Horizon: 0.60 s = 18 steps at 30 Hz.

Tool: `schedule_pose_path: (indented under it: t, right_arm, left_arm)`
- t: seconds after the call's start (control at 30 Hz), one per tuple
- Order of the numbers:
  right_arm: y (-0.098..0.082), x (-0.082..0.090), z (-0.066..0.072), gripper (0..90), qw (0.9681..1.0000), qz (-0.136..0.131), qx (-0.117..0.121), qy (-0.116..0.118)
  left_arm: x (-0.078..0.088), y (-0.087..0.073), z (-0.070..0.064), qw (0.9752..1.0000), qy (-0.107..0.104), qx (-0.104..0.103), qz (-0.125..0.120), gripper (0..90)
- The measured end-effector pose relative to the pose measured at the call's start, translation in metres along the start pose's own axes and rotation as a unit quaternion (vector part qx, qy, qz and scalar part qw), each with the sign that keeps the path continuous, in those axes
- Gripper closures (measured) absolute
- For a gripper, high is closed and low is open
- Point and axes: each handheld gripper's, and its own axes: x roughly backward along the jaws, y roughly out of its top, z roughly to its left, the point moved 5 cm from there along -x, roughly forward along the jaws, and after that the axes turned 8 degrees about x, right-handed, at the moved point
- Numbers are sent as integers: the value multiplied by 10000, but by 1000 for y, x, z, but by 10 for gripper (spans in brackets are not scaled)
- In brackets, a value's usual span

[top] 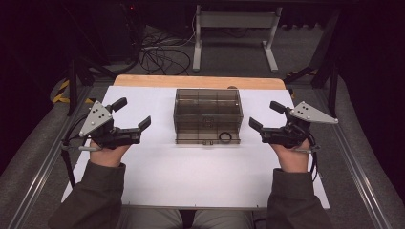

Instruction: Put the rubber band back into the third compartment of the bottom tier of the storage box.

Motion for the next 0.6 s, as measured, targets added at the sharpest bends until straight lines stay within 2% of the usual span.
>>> schedule_pose_path:
  t: [0.1, 0.43, 0.6]
  right_arm:
    - [-1, 0, -1, 35, 10000, 9, -10, 5]
    - [0, 4, -4, 35, 9999, -89, -57, 21]
    - [0, 4, -4, 35, 9999, -91, -46, 16]
  left_arm:
    - [2, -2, 3, 10000, 16, 71, -4, 39]
    - [12, -8, 12, 10000, 51, 59, 8, 39]
    - [15, -8, 15, 9999, 83, 98, -64, 39]
